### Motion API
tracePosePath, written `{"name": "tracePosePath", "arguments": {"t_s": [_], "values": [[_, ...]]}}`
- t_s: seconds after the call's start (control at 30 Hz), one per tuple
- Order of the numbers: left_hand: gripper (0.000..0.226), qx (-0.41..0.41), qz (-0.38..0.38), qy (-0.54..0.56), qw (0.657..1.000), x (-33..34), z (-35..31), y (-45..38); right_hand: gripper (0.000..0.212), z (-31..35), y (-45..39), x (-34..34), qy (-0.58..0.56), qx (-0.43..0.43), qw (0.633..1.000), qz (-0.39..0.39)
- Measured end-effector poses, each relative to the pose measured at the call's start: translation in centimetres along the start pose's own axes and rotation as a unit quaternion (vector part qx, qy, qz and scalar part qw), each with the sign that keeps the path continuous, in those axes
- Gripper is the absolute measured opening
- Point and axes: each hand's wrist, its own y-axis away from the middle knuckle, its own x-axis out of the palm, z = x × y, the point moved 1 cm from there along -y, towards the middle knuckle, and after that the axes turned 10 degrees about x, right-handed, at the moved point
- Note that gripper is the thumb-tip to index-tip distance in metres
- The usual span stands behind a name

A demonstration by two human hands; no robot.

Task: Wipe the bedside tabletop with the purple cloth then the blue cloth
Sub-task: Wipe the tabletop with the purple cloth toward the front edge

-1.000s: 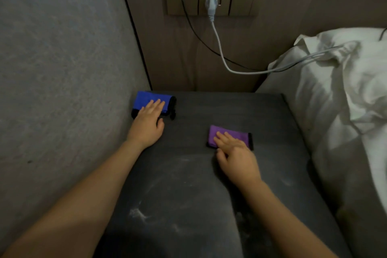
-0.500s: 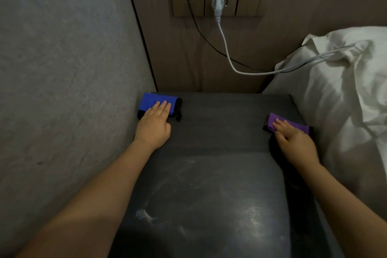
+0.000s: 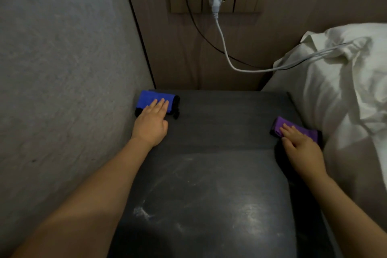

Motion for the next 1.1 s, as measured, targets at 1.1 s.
{"name": "tracePosePath", "arguments": {"t_s": [1.1], "values": [[0.048,-0.024,0.064,0.067,0.995,-1.7,1.0,-1.6,0.033,25.7,16.2,13.8,-0.093,-0.257,0.955,0.114]]}}
